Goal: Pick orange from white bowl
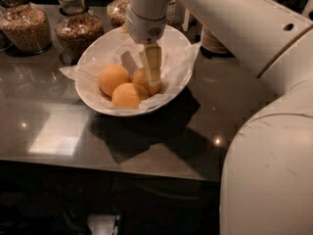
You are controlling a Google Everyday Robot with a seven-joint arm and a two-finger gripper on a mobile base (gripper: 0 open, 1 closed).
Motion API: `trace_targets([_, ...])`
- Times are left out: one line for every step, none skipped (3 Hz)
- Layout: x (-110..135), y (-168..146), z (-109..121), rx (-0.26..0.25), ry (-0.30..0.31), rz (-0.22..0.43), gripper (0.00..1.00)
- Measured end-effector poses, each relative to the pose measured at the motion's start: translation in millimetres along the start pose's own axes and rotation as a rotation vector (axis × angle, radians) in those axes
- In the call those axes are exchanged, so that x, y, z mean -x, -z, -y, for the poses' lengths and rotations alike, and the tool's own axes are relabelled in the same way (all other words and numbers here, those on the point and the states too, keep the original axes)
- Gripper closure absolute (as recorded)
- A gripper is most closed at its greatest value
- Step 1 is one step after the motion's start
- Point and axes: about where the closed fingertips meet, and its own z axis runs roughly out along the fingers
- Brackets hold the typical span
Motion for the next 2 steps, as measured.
trace_targets([0.0,0.0,0.0,0.0,0.0,0.0,0.19])
trace_targets([0.0,0.0,0.0,0.0,0.0,0.0,0.35])
